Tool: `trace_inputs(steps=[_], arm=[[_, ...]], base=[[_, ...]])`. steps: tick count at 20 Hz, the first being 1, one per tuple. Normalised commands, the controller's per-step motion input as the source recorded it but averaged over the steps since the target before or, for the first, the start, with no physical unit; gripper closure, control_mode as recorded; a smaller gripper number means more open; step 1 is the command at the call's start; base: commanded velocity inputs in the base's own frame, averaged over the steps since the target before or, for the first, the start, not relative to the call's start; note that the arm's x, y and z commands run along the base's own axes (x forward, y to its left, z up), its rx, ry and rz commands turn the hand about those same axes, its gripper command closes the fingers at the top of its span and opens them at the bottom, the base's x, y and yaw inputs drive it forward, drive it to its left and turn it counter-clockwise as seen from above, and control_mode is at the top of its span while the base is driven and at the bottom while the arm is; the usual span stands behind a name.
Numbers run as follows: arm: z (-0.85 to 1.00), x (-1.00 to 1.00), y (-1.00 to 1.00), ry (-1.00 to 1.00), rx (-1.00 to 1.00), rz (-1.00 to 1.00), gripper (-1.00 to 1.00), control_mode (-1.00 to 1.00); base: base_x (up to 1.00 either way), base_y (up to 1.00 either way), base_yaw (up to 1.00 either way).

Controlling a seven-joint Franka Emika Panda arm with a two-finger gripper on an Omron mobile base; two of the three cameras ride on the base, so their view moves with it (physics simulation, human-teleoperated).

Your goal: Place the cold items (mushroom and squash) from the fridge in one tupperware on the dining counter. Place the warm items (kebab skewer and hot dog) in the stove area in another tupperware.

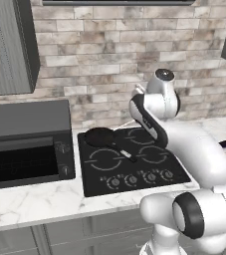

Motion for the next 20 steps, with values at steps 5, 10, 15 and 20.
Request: trace_inputs(steps=[5,10,15,20], arm=[[0.3,-0.59,-0.39,0.08,0.0,0.16,1.0,-1.0],[0.2,-0.62,-0.34,0.03,0.0,0.17,1.0,-1.0],[0.09,-0.72,-0.16,0.0,0.0,0.03,1.0,-1.0],[0.29,-0.51,-0.09,0.0,0.0,0.0,1.0,-1.0]], base=[[0.0,0.0,0.0],[0.0,0.0,0.0],[0.0,0.0,0.0],[0.0,0.0,0.0]])
